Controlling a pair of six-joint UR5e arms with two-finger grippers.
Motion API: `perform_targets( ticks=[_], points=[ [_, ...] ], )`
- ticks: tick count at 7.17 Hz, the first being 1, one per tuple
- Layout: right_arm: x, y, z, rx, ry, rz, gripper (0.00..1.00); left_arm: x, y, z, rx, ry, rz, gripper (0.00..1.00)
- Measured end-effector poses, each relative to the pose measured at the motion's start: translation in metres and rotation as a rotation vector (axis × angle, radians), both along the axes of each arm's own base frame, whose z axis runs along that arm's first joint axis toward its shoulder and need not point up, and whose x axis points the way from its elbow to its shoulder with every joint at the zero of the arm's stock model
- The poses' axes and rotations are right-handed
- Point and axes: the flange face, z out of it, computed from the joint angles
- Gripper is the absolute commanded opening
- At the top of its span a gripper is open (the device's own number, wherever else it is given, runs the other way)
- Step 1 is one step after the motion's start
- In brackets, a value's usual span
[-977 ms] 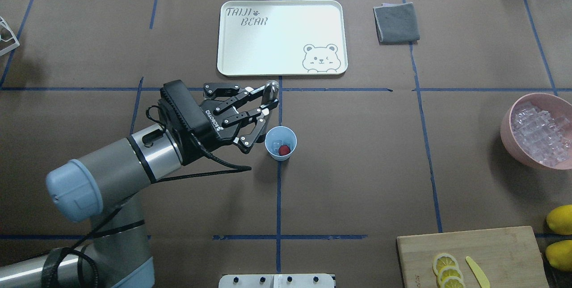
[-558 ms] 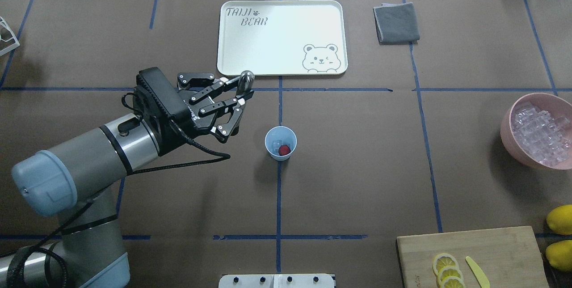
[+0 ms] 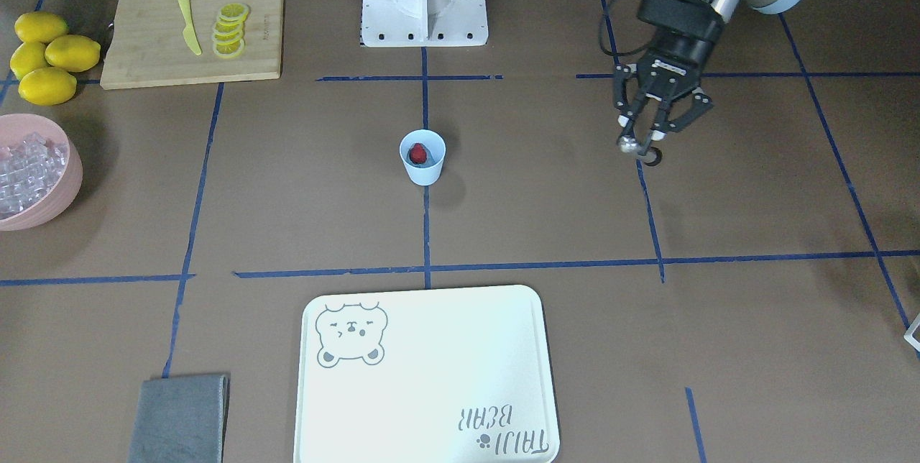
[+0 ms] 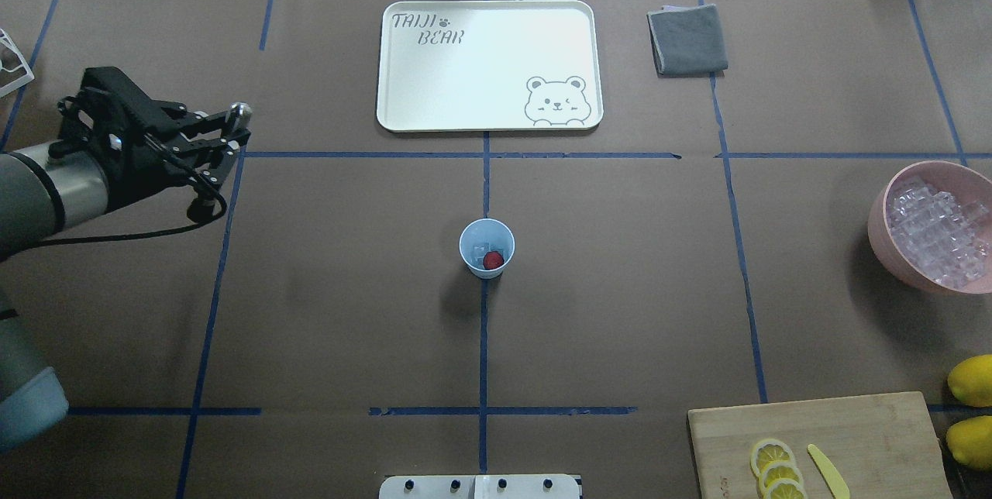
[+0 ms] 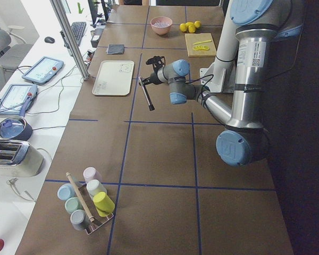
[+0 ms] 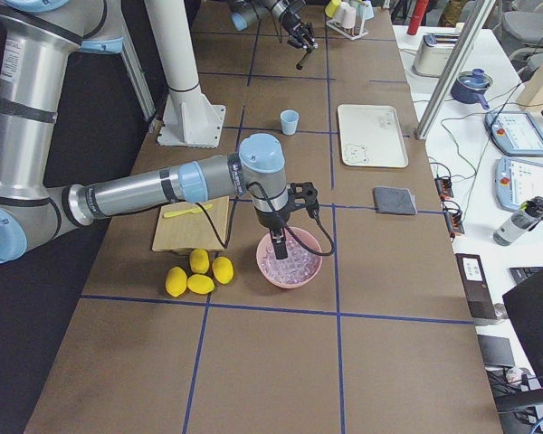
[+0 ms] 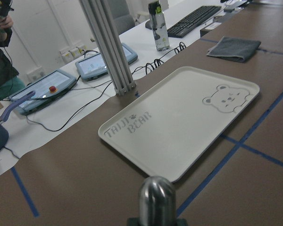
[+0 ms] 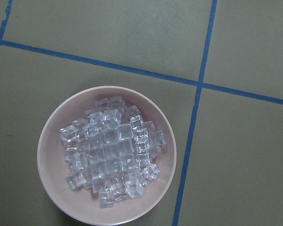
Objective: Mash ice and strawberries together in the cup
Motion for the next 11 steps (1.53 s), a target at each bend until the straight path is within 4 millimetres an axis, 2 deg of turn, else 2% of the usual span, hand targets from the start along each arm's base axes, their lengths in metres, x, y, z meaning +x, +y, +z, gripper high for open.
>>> perform_targets(
  ticks=[1, 2, 3, 5, 7, 9, 11],
  points=[
    [0.0, 0.0, 0.001, -0.002, 0.0, 0.001, 1.0, -0.037, -0.011, 0.033, -0.112, -0.04, 0.038, 0.0],
    [0.0, 0.001, 0.002, -0.005, 0.0, 0.001, 1.0, -0.065, -0.019, 0.066, -0.274, -0.092, 0.072, 0.0],
    [0.0, 0.001, 0.003, -0.007, 0.001, 0.001, 1.0, -0.08, -0.023, 0.095, -0.449, -0.148, 0.09, 0.0],
    [0.0, 0.0, 0.003, -0.007, 0.001, 0.0, 1.0, -0.091, -0.027, 0.154, -0.726, -0.246, 0.073, 0.0],
    [0.0, 0.001, 0.003, -0.007, 0.001, 0.0, 1.0, -0.092, -0.036, 0.213, -0.906, -0.279, 0.012, 0.0],
    [0.0, 0.002, 0.003, -0.007, 0.001, 0.0, 1.0, -0.088, -0.043, 0.25, -0.982, -0.305, -0.014, 0.0],
    [0.0, 0.002, 0.003, -0.008, 0.001, 0.0, 1.0, -0.084, -0.053, 0.274, -1.03, -0.319, -0.033, 0.0]
  ],
)
